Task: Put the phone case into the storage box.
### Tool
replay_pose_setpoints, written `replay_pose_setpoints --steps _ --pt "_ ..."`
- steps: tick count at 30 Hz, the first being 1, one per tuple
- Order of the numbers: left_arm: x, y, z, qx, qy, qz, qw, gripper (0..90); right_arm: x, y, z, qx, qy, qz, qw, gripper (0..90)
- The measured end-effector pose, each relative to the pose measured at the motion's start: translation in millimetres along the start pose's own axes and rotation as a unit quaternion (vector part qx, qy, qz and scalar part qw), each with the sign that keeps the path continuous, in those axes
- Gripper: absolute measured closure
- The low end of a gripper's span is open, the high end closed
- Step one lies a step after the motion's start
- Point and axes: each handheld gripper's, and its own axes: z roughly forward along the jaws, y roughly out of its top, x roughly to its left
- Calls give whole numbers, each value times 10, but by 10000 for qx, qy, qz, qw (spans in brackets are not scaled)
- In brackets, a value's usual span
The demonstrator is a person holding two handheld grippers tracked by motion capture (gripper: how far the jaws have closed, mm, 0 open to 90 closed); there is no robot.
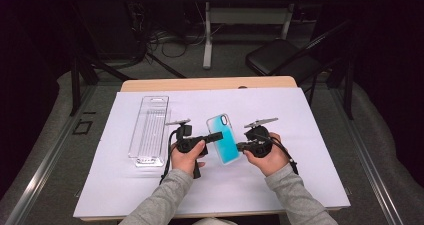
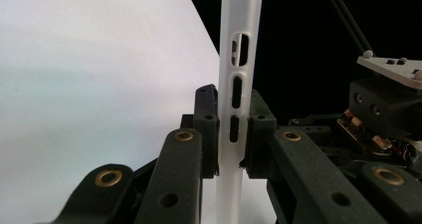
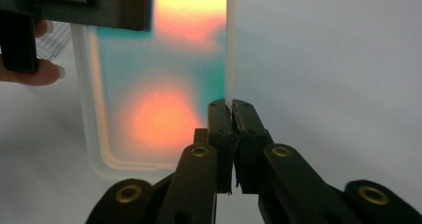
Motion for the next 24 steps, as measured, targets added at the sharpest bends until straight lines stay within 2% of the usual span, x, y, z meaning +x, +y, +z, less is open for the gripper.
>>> replay_pose_setpoints --steps 24 --pt "5 2 -7 -34 -56 20 10000 809 3 1 -4 -45 38 -6 10000 870"
